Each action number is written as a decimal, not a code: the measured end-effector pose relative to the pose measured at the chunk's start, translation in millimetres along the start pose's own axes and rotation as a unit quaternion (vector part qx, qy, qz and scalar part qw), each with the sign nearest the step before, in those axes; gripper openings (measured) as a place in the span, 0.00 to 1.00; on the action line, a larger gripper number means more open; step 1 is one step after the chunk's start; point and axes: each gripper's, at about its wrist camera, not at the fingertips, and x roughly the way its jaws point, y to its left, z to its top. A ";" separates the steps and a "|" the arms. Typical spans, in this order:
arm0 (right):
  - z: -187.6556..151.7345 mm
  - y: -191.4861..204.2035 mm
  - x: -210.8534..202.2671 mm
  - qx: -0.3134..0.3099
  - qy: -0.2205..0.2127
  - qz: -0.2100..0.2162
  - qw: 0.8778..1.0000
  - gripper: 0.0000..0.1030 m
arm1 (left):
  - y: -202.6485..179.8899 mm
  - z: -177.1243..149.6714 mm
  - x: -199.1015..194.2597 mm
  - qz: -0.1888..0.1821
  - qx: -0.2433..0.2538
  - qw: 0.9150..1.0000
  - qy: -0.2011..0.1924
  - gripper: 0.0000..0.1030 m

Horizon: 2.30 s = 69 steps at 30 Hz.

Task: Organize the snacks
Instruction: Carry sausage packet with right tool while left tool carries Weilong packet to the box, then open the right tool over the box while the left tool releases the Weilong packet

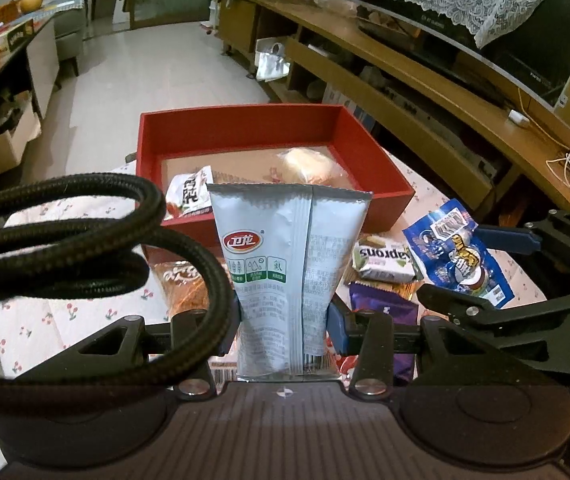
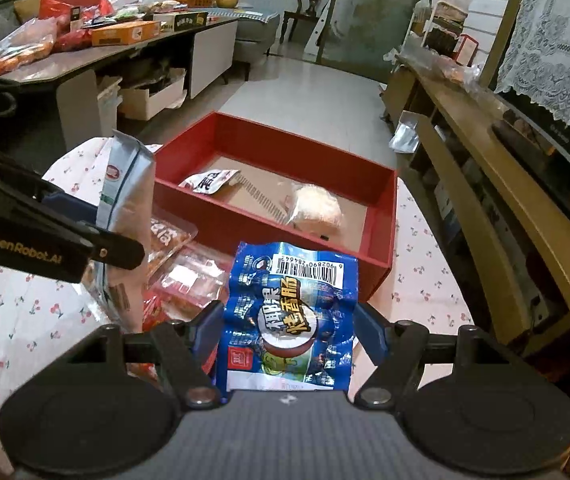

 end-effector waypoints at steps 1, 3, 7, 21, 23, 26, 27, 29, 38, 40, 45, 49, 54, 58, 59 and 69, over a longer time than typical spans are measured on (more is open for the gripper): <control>1.1 -0.6 0.6 0.000 -0.001 -0.001 1.000 0.95 | -0.7 1.7 0.8 0.000 0.001 1.000 -0.001 0.51; 3.3 -2.2 2.7 0.003 -0.003 -0.002 1.000 0.95 | -1.6 4.5 1.8 -0.001 0.001 1.000 -0.003 0.51; 9.4 -6.9 5.3 0.005 -0.009 -0.006 1.000 0.94 | -2.9 13.1 5.0 -0.002 -0.001 1.000 -0.008 0.51; 62.0 -32.0 39.4 0.020 -0.027 -0.024 0.999 0.94 | 6.4 63.8 29.7 0.007 -0.026 0.999 -0.031 0.52; 69.6 -34.7 49.4 0.021 -0.023 -0.024 0.999 0.94 | 9.0 71.5 35.5 0.013 -0.028 0.999 -0.033 0.52; 80.9 -38.6 65.5 0.024 -0.018 -0.022 0.999 0.94 | 13.3 82.4 44.7 0.016 -0.034 0.999 -0.034 0.52; 84.6 -38.7 70.7 0.022 -0.019 -0.025 0.999 0.94 | 14.4 85.0 47.6 0.017 -0.036 0.999 -0.033 0.52; 89.0 -37.7 78.6 0.016 -0.019 -0.029 0.999 0.94 | 17.0 90.1 54.6 0.020 -0.038 0.999 -0.032 0.52; 99.2 -42.5 125.6 0.007 0.006 -0.039 0.999 0.94 | 24.3 101.6 88.5 0.031 -0.046 0.998 -0.012 0.49; 100.1 -43.7 136.2 0.007 0.011 -0.039 0.999 0.95 | 25.5 101.5 95.6 0.036 -0.047 0.998 -0.003 0.49; 99.7 -44.1 159.7 0.004 0.029 -0.037 0.999 0.95 | 32.5 99.3 103.9 0.041 -0.055 0.998 0.012 0.49; 98.5 -45.8 170.6 0.012 0.043 -0.022 0.999 0.95 | 35.1 99.5 107.1 0.047 -0.057 0.997 0.016 0.54; 96.4 -49.1 175.7 0.017 0.052 -0.014 0.998 0.96 | 39.2 98.4 107.5 0.058 -0.059 0.996 0.019 0.67; 99.3 -48.6 170.7 0.014 0.039 -0.019 0.999 1.00 | 40.5 99.2 103.0 0.059 -0.064 0.996 0.013 0.73; 100.2 -48.7 169.8 0.016 0.038 -0.018 0.999 1.00 | 40.5 99.3 101.4 0.060 -0.065 0.996 0.011 0.73; 101.4 -52.3 156.9 0.034 0.032 -0.024 0.999 1.00 | 43.0 98.3 89.6 0.063 -0.071 0.995 -0.001 0.76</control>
